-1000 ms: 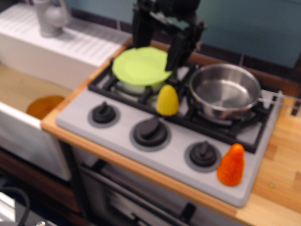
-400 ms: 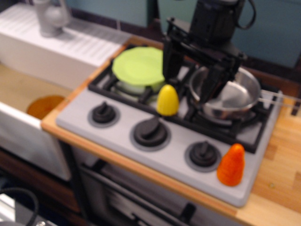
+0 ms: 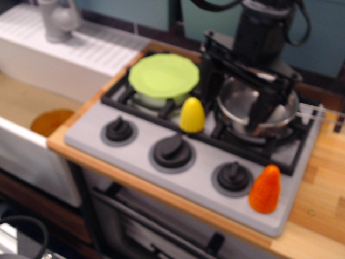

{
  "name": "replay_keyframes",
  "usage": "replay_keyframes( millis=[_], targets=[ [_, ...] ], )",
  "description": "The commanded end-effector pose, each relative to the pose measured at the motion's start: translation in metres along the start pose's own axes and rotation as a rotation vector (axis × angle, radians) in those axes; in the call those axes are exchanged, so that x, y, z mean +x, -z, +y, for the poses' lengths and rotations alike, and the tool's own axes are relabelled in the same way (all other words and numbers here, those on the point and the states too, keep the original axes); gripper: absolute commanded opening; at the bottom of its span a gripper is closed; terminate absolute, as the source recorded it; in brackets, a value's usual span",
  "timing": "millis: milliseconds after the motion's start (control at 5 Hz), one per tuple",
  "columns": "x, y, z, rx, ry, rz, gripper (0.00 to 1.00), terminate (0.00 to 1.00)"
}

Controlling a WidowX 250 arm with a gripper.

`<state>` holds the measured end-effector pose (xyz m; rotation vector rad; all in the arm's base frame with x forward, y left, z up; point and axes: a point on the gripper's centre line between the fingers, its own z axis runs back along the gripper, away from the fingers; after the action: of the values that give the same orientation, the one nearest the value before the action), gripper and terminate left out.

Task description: End effector reaching carrot

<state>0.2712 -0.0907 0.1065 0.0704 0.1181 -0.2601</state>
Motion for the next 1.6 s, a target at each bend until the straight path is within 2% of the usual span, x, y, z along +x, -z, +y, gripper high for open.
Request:
replay_keyframes(
  millis=[0, 400, 600, 1000, 1400],
  targets=[
    [-0.008, -0.008, -0.017, 0.014, -0.022, -0.030, 1.00, 0.00],
    [-0.031, 0.011, -0.027, -0.006, -0.063, -0.020, 1.00, 0.00],
    [-0.033, 0.017, -0.030, -0.015, -0.069, -0.033, 1.00, 0.00],
    [-0.020, 0.021, -0.043, -0.058, -0.062, -0.058, 1.00, 0.00],
    [-0.010, 0.032, -0.054, -0.076, -0.062, -0.086, 1.00, 0.00]
  ],
)
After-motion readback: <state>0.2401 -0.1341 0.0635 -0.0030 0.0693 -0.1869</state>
